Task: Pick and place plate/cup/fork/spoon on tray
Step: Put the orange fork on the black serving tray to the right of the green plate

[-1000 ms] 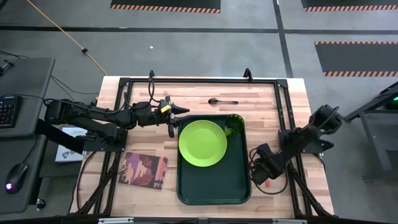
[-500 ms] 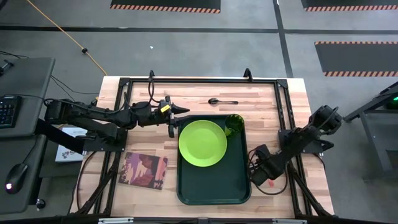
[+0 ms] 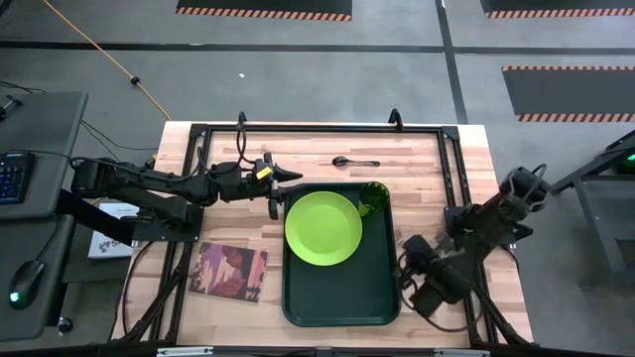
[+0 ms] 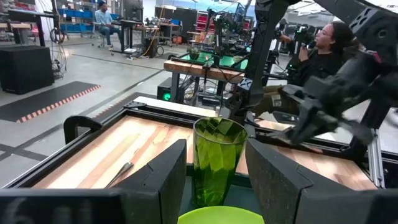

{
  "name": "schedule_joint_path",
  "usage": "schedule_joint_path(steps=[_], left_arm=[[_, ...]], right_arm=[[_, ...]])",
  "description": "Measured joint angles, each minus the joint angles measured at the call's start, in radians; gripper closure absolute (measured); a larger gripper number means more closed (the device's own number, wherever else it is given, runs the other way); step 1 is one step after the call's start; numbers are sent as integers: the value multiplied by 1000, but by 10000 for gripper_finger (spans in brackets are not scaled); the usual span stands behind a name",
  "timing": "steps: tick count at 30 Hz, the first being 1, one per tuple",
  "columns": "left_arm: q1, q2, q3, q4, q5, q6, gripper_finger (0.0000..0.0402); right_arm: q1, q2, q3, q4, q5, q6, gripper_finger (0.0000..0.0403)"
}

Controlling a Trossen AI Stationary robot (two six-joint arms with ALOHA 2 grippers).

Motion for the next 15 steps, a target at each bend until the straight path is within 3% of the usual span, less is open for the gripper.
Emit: schedule_joint_path(steps=[7, 11, 15], left_arm=[[-10, 0, 0, 2, 0, -1, 245], [-30, 0, 0, 52, 9, -1, 245], [-48, 0, 0, 52, 115, -1, 245]], right_arm=[[23, 0, 15, 234, 316, -240, 400], [-11, 0, 15, 356, 420, -408, 400], [-75, -1, 15, 475, 467, -611, 400]])
